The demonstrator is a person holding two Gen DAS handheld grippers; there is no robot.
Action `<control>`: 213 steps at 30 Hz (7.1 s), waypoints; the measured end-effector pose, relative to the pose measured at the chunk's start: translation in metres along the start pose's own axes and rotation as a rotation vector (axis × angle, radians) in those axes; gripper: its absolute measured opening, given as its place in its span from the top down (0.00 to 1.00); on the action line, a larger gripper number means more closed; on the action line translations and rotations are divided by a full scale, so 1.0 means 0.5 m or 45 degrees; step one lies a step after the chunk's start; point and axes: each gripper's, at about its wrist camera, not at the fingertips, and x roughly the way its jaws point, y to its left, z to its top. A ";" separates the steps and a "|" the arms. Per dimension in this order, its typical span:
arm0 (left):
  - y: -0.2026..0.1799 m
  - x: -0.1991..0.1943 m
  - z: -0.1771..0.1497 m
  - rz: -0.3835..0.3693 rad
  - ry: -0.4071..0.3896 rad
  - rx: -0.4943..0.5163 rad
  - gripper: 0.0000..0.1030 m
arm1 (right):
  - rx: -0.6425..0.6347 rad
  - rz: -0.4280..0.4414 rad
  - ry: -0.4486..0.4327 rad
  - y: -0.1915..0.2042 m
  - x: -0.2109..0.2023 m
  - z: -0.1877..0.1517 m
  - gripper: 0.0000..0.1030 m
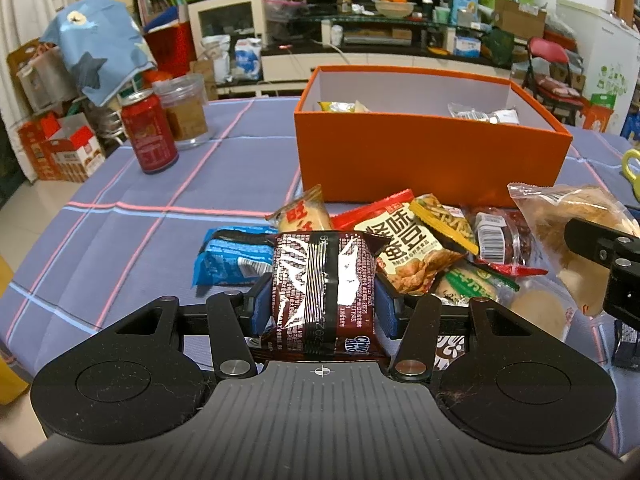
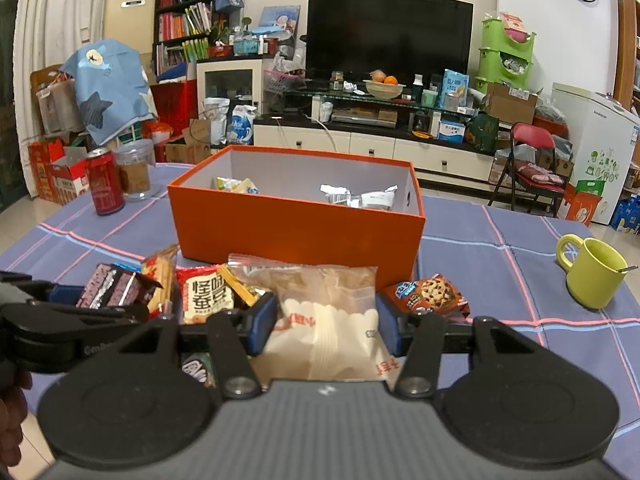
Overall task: Organize snacks
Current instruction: 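Lift both held snacks and carry them over the orange box, then open both grippers to drop the brown snack and pastry bag into the box, then grasp the blue wafer packet with the left gripper while the right grasps the navy packet, then carry both packets over the orange box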
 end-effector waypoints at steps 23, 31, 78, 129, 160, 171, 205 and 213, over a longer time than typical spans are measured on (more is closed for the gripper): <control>-0.027 0.032 0.290 -0.116 -0.200 -0.111 0.66 | 0.184 -0.035 -0.127 -0.093 0.075 0.197 0.48; -0.077 0.167 0.338 -0.117 -0.139 -0.059 0.66 | 0.256 -0.007 -0.087 -0.113 0.222 0.249 0.48; -0.096 0.258 0.319 -0.031 -0.057 -0.006 0.66 | 0.115 -0.098 0.058 -0.022 0.316 0.228 0.47; 0.010 0.081 0.357 -0.079 -0.319 0.032 0.26 | 0.103 -0.101 -0.164 -0.066 0.184 0.248 0.22; 0.197 0.223 0.045 -0.486 -0.044 0.730 0.42 | 0.341 -0.123 0.386 -0.195 0.018 -0.132 0.10; 0.179 0.173 0.004 -0.523 0.035 0.667 0.57 | 0.336 -0.152 0.387 -0.185 0.030 -0.129 0.10; 0.093 0.051 0.015 0.004 0.012 0.178 0.82 | 0.306 -0.104 0.268 -0.151 0.012 -0.093 0.46; 0.074 0.033 0.049 0.019 -0.010 0.073 0.82 | 0.231 -0.043 0.185 -0.083 -0.004 -0.051 0.46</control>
